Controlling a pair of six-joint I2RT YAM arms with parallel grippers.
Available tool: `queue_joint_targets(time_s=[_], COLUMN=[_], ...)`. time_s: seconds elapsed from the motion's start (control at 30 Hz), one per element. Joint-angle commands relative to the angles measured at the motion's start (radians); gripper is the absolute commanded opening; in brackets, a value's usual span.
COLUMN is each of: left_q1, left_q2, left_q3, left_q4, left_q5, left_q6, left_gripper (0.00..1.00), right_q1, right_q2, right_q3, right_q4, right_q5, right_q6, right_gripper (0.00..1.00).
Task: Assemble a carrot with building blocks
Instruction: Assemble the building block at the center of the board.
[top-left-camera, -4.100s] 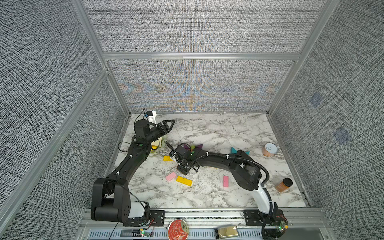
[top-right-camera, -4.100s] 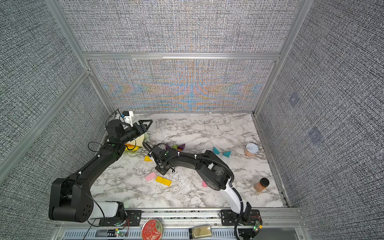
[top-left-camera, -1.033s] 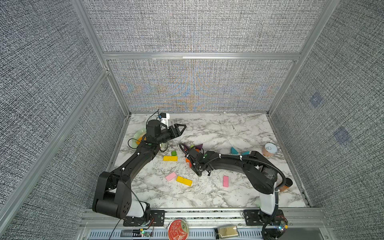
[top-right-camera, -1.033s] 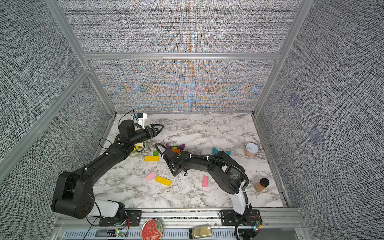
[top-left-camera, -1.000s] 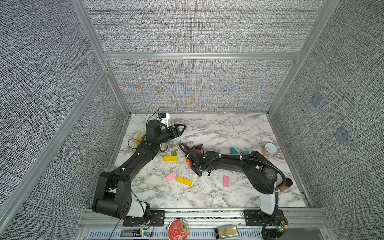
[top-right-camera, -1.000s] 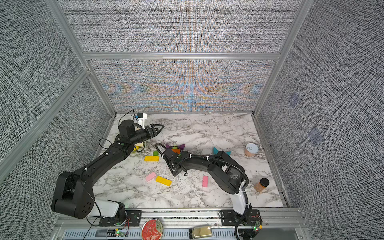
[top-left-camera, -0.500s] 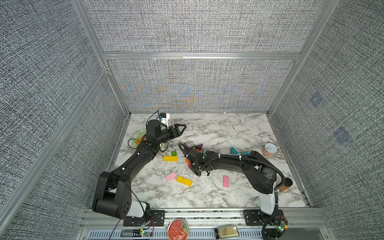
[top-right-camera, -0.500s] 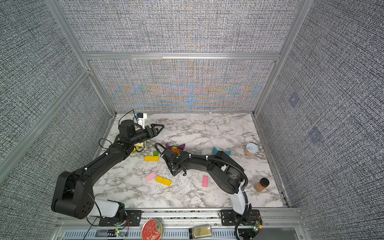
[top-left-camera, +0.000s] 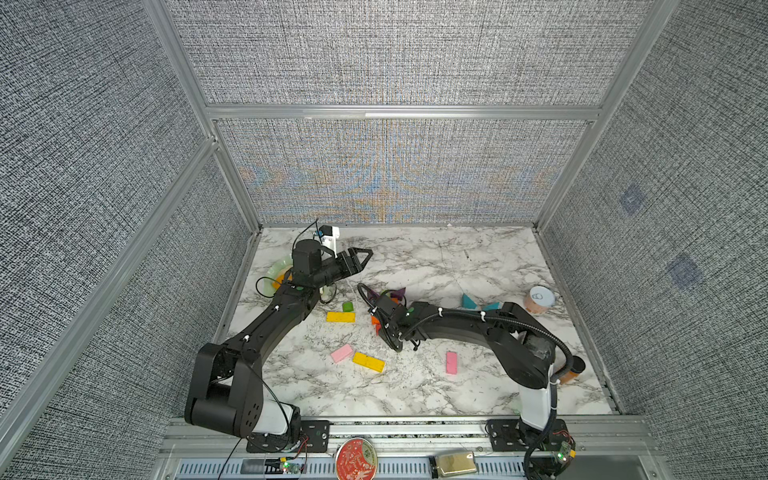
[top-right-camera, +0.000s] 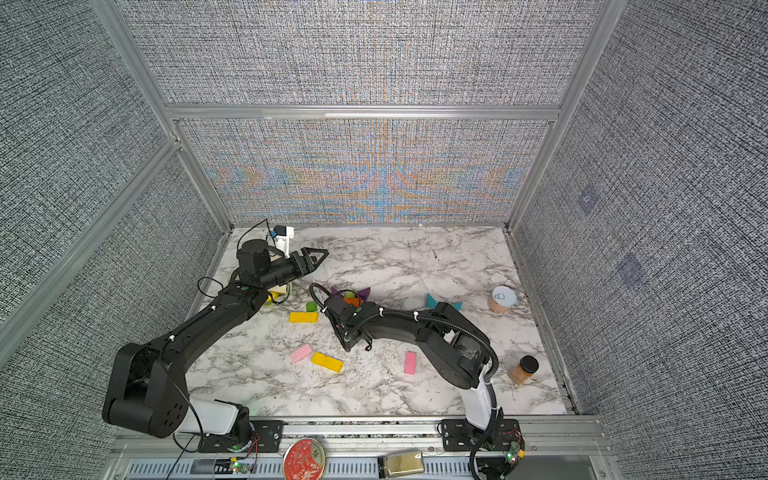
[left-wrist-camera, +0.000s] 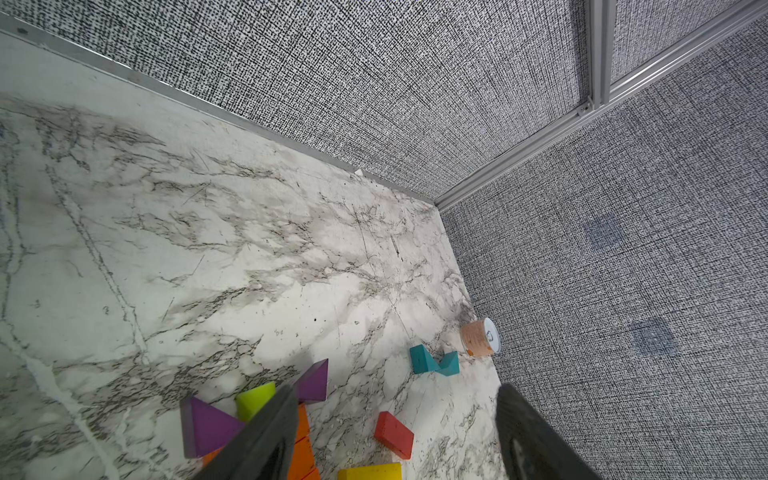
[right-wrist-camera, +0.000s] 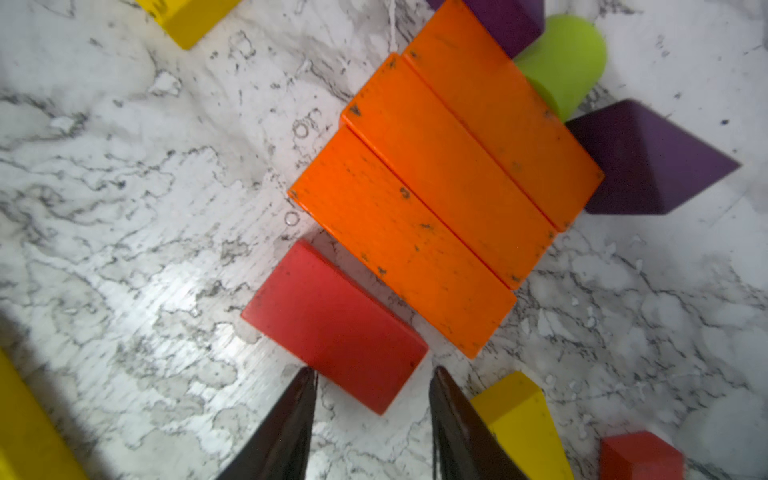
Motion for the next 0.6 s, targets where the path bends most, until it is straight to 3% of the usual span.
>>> queue_joint_targets(time_s=[0.0,0.57], left_q1=[0.000,0.000], left_q2=[0.002,0.000], left_q3=[0.004,0.004], left_q4=[0.001,0.001], left_q5=[-0.004,-0.006], left_q6=[0.007,0.010], left_gripper=[0.76,0.76], right_q1=[0.000,0.002], right_q2=[-0.002,-0.044], right_q3=[-0.001,0.010], right_q4=[0.009,-0.013], right_q5=[0.012,0.004], right_q6=[0.020,0.031], right_gripper=[0.52,0.54])
